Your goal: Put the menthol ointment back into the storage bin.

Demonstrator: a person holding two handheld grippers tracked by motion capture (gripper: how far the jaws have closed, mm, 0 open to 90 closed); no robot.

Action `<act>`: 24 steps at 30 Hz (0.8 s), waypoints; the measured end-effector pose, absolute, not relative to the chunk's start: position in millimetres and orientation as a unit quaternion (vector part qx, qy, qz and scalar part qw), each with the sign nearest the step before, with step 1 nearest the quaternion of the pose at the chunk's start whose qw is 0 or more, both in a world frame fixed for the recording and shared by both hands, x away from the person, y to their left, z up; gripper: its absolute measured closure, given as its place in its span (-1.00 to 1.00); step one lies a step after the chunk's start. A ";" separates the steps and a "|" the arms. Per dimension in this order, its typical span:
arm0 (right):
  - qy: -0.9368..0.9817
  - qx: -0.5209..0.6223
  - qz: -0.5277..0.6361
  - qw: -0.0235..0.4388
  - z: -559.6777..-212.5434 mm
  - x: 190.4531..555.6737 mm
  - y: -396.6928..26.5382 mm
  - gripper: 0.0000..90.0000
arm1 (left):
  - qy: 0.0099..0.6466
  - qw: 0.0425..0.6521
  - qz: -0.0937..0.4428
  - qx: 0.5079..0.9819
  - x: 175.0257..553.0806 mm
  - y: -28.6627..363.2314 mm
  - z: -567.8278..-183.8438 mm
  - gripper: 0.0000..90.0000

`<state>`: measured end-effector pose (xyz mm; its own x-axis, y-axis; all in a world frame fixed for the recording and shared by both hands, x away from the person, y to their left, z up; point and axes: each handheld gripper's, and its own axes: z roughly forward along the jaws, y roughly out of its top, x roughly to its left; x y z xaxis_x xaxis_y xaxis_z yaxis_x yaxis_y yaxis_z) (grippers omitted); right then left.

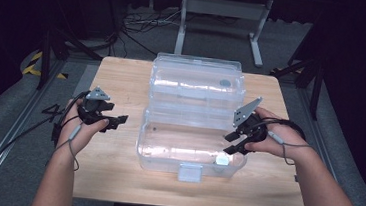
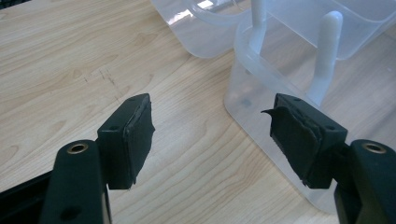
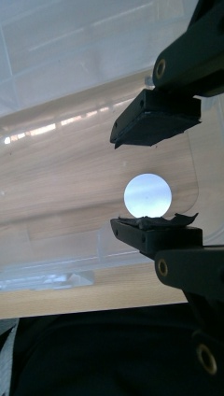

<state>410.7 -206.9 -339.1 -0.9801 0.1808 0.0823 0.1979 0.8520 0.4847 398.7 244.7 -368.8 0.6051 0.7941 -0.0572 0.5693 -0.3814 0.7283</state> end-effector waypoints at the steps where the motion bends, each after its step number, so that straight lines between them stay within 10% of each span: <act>1: -0.962 -0.098 -0.254 0.017 -339.1 410.7 -206.9 0.18 | 0.417 0.368 0.153 0.817 398.7 244.7 -368.8 -0.32; 24: -0.944 -0.124 -0.307 -0.012 -315.0 415.7 -212.9 0.23 | 0.415 0.370 0.153 0.817 392.1 246.9 -366.6 -0.32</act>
<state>415.7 -212.9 -315.0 -0.9689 0.2414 0.0542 0.2271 0.7811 0.5816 392.1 246.9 -366.6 0.6080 0.7919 -0.0563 0.5650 -0.3818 0.7315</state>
